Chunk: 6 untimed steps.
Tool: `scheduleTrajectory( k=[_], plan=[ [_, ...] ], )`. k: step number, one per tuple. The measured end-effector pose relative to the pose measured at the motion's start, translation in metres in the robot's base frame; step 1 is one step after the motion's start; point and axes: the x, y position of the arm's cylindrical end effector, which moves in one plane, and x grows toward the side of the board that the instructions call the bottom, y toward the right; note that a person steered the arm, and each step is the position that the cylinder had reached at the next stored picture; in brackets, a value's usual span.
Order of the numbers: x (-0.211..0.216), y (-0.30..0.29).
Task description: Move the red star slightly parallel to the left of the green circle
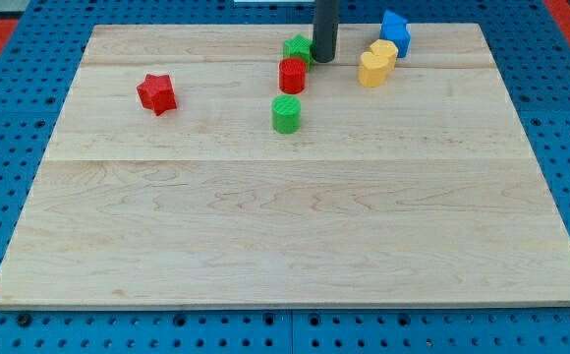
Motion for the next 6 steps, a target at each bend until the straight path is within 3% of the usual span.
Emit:
scheduleTrajectory(
  k=[2,4,5,6],
  plan=[
    [-0.002,-0.005],
    [-0.062,0.007],
    [-0.064,-0.028],
    [-0.065,-0.109]
  ],
)
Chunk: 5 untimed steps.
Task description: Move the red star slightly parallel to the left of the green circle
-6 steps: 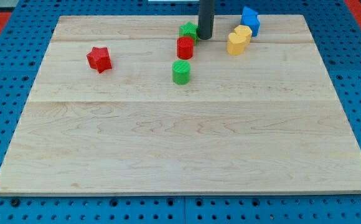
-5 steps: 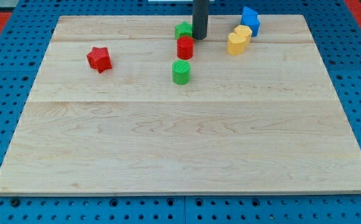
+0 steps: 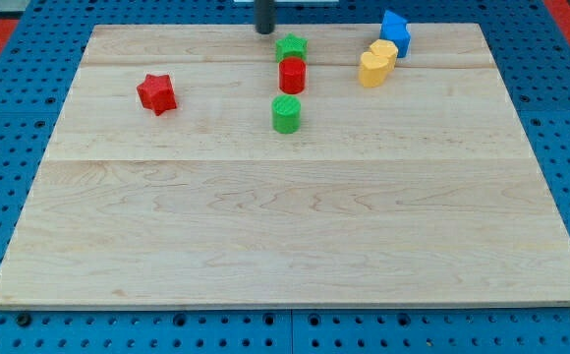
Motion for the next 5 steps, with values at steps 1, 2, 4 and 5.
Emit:
scheduleTrajectory(
  k=[1,2,4,5],
  plan=[
    [0.03,-0.024],
    [0.075,-0.024],
    [0.087,-0.104],
    [0.123,-0.108]
  ],
)
